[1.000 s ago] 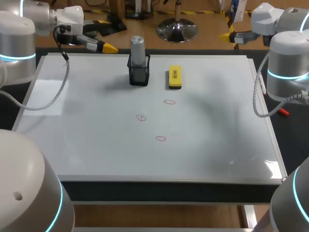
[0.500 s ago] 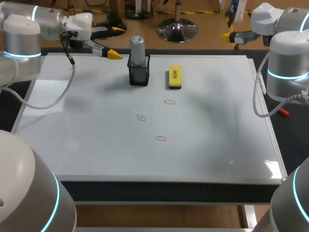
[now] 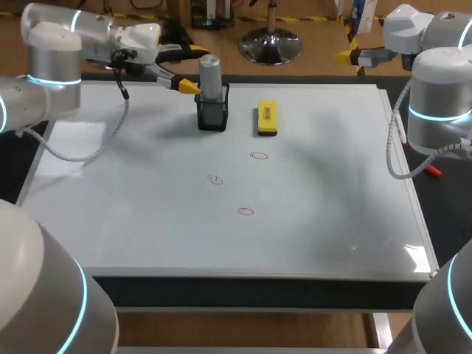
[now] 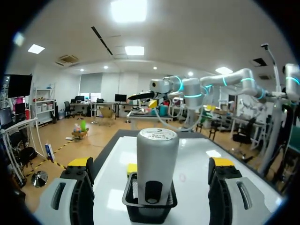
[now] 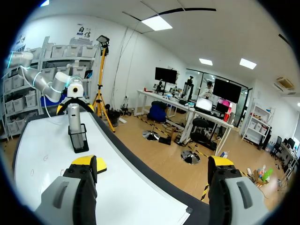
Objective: Pick up the inspection probe, press it on each red-marked spot on the whiteboard one by one, put down the probe, pick up the eraser, and wipe off all the red marks.
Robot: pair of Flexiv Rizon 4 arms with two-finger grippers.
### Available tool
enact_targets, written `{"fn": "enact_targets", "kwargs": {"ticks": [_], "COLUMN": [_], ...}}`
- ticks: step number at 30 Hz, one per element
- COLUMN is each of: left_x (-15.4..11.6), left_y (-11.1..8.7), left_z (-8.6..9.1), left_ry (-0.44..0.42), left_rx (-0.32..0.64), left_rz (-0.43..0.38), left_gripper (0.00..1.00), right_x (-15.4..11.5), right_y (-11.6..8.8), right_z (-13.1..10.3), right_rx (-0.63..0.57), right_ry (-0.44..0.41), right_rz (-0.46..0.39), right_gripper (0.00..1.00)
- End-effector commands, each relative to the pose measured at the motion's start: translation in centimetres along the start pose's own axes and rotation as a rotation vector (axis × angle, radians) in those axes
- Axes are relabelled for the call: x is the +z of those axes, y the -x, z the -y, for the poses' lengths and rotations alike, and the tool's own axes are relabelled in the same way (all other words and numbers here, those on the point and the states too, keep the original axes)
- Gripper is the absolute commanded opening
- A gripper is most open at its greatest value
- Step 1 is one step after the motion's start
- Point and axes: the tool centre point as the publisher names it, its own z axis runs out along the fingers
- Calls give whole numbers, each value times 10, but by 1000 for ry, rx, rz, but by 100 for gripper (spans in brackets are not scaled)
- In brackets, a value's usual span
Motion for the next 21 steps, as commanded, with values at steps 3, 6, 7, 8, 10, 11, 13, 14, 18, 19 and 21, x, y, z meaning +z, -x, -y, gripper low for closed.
{"fn": "enact_targets", "kwargs": {"ticks": [3, 6, 7, 8, 10, 11, 13, 14, 18, 19, 21], "left_x": [9, 15, 18, 20, 22, 24, 27, 29, 36, 39, 43], "left_y": [9, 8, 7, 6, 6, 6, 6, 6, 7, 6, 6], "left_z": [-5, -4, -4, -5, -6, -6, -5, -5, -7, -6, -5], "left_ry": [-10, -15, -16, -15, -25, -27, -28, -28, -23, -19, -18], "left_rx": [6, 11, 11, 11, 9, 10, 12, 15, 15, 15, 15], "left_rz": [-50, -40, -39, -38, -22, -19, -10, -10, -8, -11, -11], "left_gripper": [100, 100, 100, 100, 100, 100, 100, 100, 100, 100, 100], "right_x": [0, 0, 0, 0, 0, 0, 0, 0, 0, 0, 0], "right_y": [0, 0, 0, 0, 0, 0, 0, 0, 0, 0, 0], "right_z": [0, 0, 0, 0, 0, 0, 0, 0, 0, 0, 0], "right_rx": [0, 0, 0, 0, 0, 0, 0, 0, 0, 0, 0], "right_ry": [0, 0, 0, 0, 0, 0, 0, 0, 0, 0, 0], "right_rz": [-1, -1, -1, -1, -1, -1, -1, -1, -1, -1, -1], "right_gripper": [100, 100, 100, 100, 100, 100, 100, 100, 100, 100, 100]}}
